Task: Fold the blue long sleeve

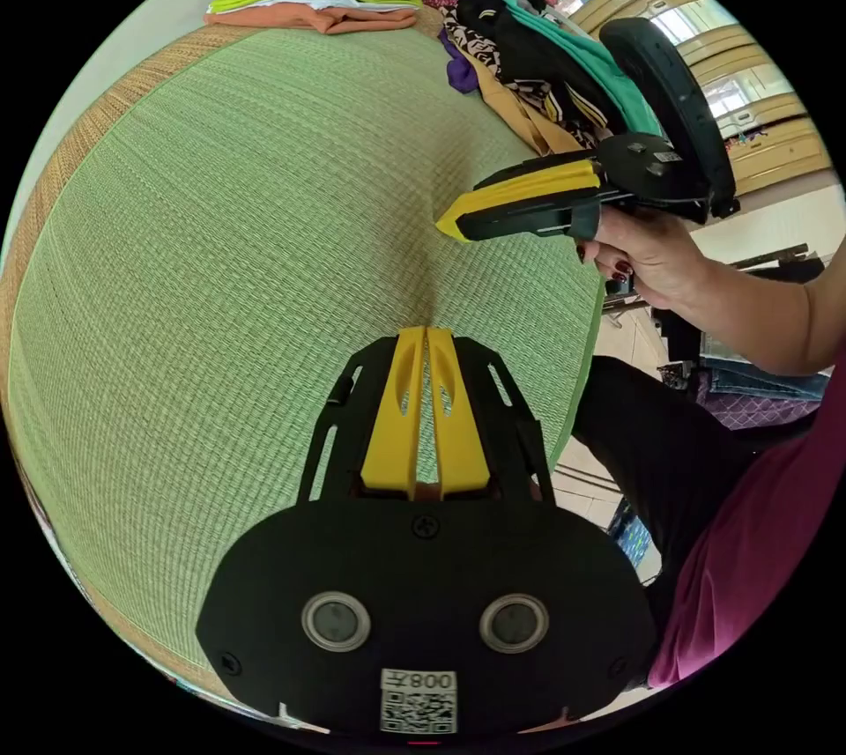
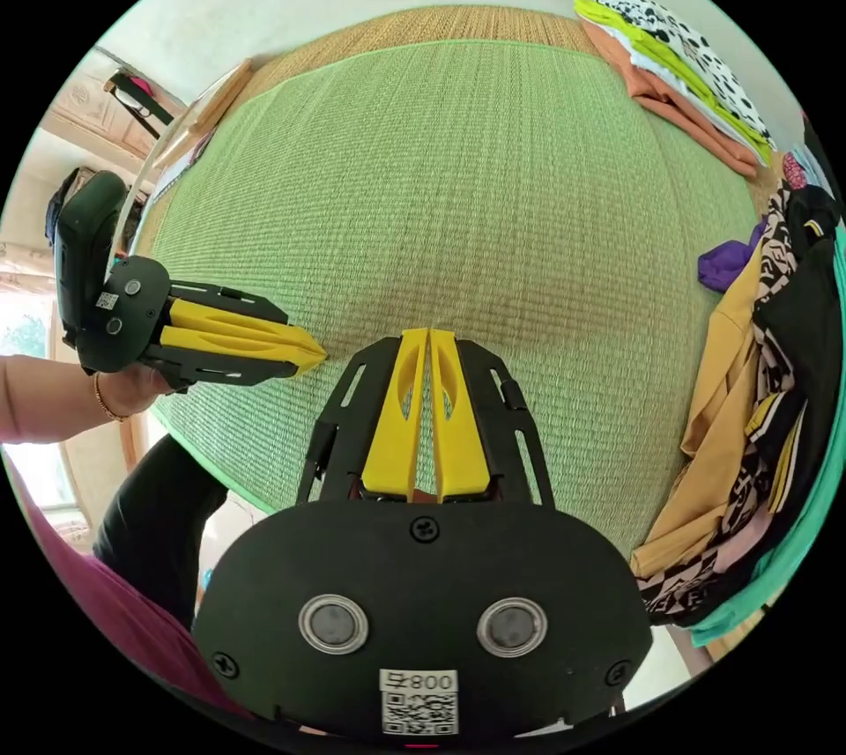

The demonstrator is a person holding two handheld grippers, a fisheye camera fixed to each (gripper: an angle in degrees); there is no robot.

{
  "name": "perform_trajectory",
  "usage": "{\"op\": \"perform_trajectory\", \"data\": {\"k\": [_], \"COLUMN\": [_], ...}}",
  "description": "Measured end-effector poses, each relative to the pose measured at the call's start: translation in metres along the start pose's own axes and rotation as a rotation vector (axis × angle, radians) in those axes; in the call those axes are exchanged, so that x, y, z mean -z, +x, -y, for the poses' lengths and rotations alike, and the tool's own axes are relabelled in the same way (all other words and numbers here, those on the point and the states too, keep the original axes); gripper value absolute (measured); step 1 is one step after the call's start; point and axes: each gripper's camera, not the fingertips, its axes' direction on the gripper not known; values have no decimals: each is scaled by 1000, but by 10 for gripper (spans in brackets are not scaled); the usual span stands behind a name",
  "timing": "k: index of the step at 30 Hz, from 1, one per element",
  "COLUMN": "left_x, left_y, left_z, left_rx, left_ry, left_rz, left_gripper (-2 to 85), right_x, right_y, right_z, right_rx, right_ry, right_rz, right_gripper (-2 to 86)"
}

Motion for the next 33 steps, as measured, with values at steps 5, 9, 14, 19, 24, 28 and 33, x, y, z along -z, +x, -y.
{"op": "perform_trajectory", "data": {"k": [5,9,14,19,24,28,33], "left_x": [-3,22,42,42,20,5,-8], "left_y": [9,41,81,99,111,123,142], "left_z": [-37,-108,-212,-280,-268,-235,-209], "left_rx": [-21,55,246,416,401,327,241], "left_ry": [23,154,210,231,219,257,258], "left_rz": [-103,-80,-138,-139,-212,-299,-337], "left_gripper": [1,1,0,0,0,0,0], "right_x": [-8,8,125,208,230,209,192], "right_y": [-10,-5,35,131,198,225,227], "right_z": [-38,-69,-158,-227,-267,-267,-275], "right_rx": [-49,-90,-247,-440,-547,-556,-540], "right_ry": [101,167,356,454,456,374,356], "right_rz": [37,132,-134,-278,-280,-267,-250], "right_gripper": [2,3,20,79,89,87,42]}}
